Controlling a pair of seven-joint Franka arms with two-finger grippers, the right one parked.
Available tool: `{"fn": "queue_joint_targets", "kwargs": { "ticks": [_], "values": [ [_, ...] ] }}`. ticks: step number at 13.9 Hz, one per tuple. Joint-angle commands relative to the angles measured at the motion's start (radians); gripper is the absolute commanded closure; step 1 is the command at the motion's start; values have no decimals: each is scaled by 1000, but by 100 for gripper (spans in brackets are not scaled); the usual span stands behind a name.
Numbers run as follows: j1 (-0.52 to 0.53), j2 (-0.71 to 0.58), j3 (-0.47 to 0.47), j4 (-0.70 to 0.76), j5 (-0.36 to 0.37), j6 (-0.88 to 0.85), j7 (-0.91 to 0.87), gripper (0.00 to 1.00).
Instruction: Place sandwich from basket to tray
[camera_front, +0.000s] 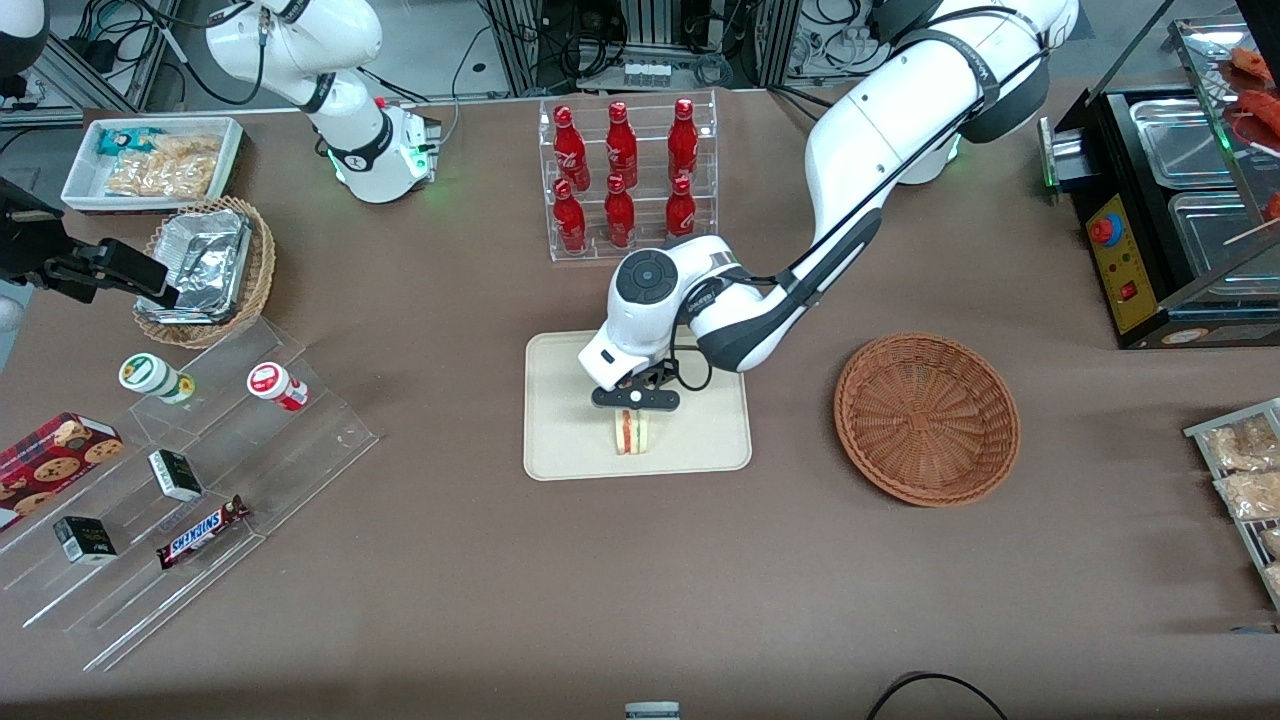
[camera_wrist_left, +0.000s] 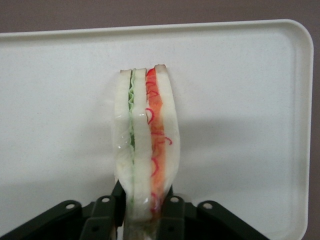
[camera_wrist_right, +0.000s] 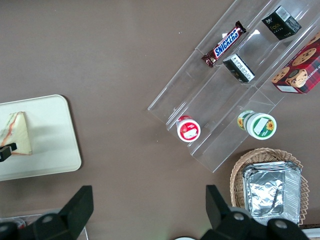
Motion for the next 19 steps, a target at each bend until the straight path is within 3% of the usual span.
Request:
{"fn": "queue_joint_targets", "kwargs": {
  "ticks": [1,5,11,14,15,19],
  "values": [
    [-8,-6,10,20,21,4,-39,0],
    [7,-110,12,1,21,-34,-114,0],
    [159,-404,7,-60,-6,-319,-256,0],
    [265,-524,6,-94,-94,-443,-229,0],
    [286,-553,6,-91,-98,-494,-185,0],
    [412,-653,9,-89,-239,-605,50,0]
  ]
}}
